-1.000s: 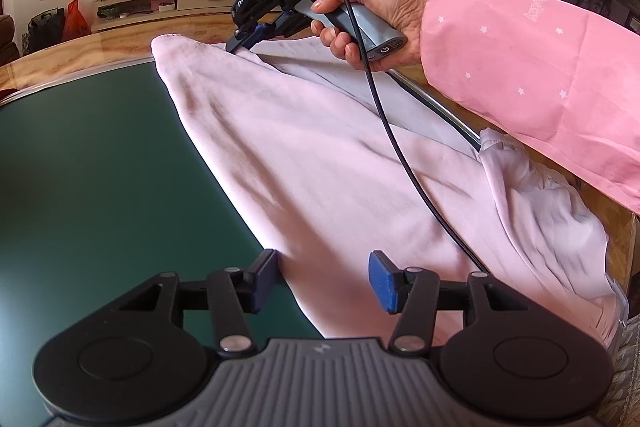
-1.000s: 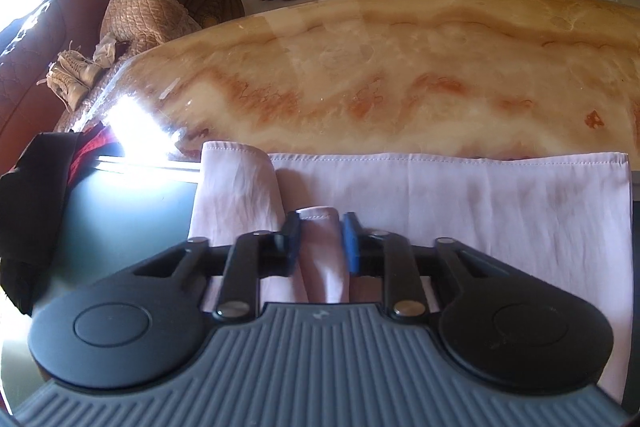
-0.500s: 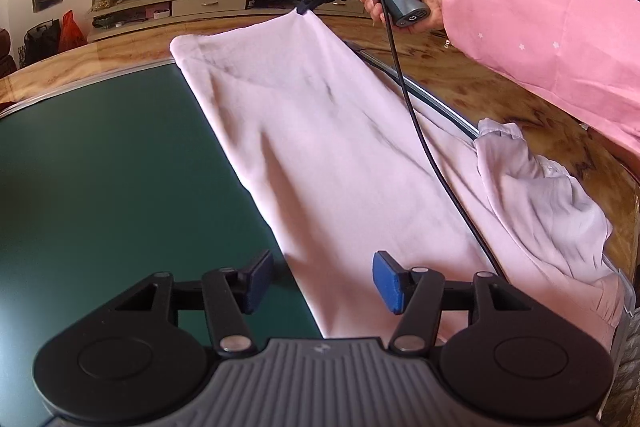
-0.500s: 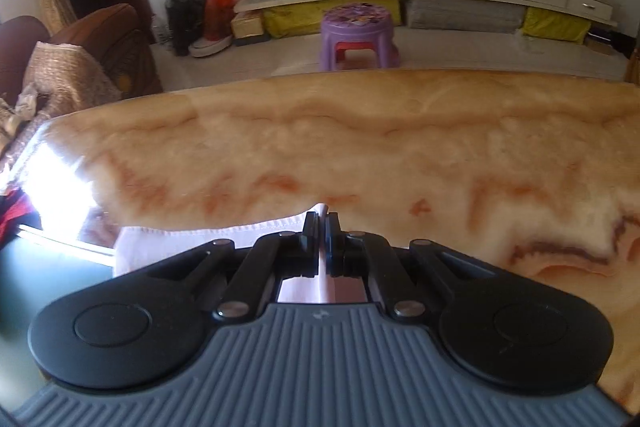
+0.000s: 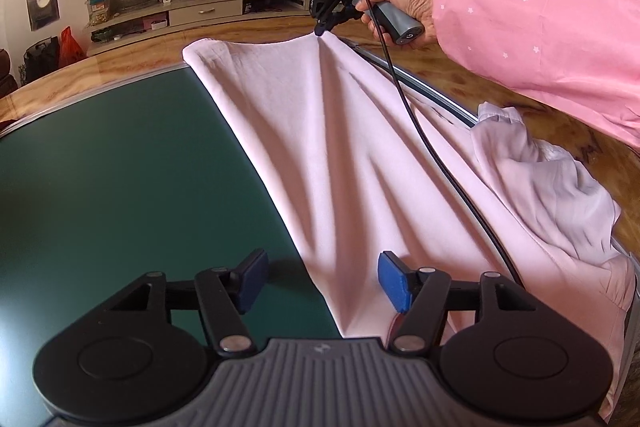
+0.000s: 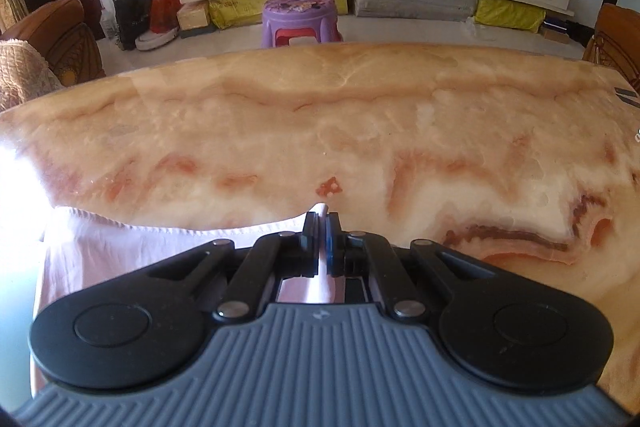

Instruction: Fold clothes

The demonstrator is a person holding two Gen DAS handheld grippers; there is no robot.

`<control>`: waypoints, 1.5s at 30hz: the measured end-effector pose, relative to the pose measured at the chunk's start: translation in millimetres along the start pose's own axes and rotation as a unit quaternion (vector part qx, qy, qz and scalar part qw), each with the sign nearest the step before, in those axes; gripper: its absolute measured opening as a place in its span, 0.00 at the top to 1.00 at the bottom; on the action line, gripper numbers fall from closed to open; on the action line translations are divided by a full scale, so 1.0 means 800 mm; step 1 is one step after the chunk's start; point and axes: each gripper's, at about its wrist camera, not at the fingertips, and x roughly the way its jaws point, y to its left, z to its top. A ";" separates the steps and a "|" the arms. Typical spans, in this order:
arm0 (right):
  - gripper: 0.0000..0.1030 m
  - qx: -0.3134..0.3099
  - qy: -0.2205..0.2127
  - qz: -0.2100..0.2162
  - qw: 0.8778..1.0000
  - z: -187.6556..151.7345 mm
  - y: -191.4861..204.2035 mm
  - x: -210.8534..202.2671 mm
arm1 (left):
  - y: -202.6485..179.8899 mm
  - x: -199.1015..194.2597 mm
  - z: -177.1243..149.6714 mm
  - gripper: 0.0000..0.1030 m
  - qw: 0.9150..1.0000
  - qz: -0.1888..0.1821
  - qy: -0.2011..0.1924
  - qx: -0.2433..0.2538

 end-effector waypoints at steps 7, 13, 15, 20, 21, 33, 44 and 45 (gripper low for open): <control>0.57 0.016 -0.017 0.015 1.000 -0.014 -0.029 -0.052 | -0.005 -0.001 0.002 0.35 1.000 0.025 0.004 -0.002; 0.57 -0.074 0.057 0.138 0.986 -0.093 -0.050 -0.141 | -0.010 0.000 0.011 0.35 0.999 0.046 0.002 0.003; 0.57 -0.112 0.070 0.121 0.984 -0.128 -0.050 -0.162 | -0.014 0.003 0.013 0.35 0.998 0.055 0.005 0.008; 0.59 -0.108 0.088 0.117 0.983 -0.169 -0.061 -0.177 | -0.021 0.006 0.015 0.35 0.998 0.062 0.004 -0.004; 0.62 -0.099 0.086 0.122 0.984 -0.169 -0.063 -0.174 | -0.021 0.004 0.015 0.35 0.998 0.064 0.004 -0.007; 0.76 -0.116 0.108 0.128 0.979 -0.179 -0.042 -0.158 | -0.018 -0.003 0.012 0.34 0.998 0.069 0.004 -0.011; 0.76 -0.076 0.116 0.135 0.981 -0.175 -0.048 -0.156 | -0.015 -0.004 0.008 0.34 0.998 0.067 0.003 -0.013; 0.76 -0.076 0.115 0.131 0.982 -0.175 -0.048 -0.156 | -0.015 -0.005 0.008 0.34 0.998 0.067 0.003 -0.013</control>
